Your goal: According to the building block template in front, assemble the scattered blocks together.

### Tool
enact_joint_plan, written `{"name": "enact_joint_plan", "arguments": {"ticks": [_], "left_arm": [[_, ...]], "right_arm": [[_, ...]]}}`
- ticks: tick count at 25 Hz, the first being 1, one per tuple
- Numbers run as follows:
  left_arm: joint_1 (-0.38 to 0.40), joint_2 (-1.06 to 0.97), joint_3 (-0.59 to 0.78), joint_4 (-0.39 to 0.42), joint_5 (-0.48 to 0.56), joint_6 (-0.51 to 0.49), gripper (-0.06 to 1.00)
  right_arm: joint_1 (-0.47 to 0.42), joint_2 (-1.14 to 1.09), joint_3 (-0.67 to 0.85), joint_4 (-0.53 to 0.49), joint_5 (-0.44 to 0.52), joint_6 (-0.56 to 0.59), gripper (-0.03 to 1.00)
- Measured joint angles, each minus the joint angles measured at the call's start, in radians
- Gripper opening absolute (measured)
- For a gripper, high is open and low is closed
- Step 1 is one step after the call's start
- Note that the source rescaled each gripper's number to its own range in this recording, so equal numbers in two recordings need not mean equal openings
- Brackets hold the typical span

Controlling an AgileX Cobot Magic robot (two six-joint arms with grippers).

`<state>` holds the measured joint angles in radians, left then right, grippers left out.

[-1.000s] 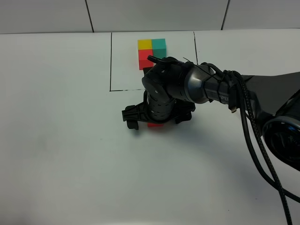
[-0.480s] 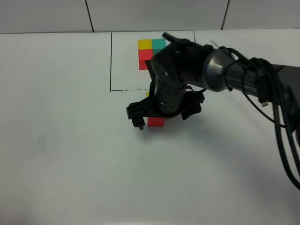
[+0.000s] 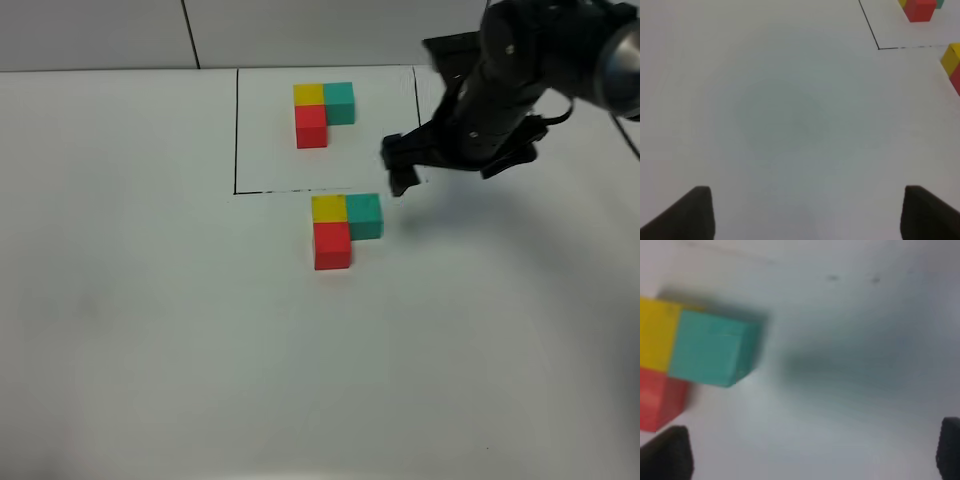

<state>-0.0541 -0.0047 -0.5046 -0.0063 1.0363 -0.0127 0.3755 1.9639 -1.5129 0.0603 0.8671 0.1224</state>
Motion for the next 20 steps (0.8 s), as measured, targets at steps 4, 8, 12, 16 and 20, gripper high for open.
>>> {"name": "enact_joint_plan", "arguments": {"ticks": [4,8,12,16,20], "left_arm": [[0.0,0.0,0.0,0.0,0.0,0.0,0.79],[0.0,0.0,0.0,0.0,0.0,0.0,0.79],[0.0,0.0,0.0,0.0,0.0,0.0,0.79],[0.0,0.0,0.0,0.0,0.0,0.0,0.78],[0.0,0.0,0.0,0.0,0.0,0.0,0.78]], "right_arm": [[-0.155,-0.08,0.107,0.013,-0.1,-0.084,0.99],[-0.254,-0.168,0.21,0.025,-0.174,-0.146,0.98],[-0.295,-0.246,0.264,0.031,-0.189,-0.196,0.98],[-0.301,-0.303,0.27,0.031,-0.179,-0.234,0.98],[-0.302,-0.366,0.278,0.034,-0.135,-0.262,0.98]]}}
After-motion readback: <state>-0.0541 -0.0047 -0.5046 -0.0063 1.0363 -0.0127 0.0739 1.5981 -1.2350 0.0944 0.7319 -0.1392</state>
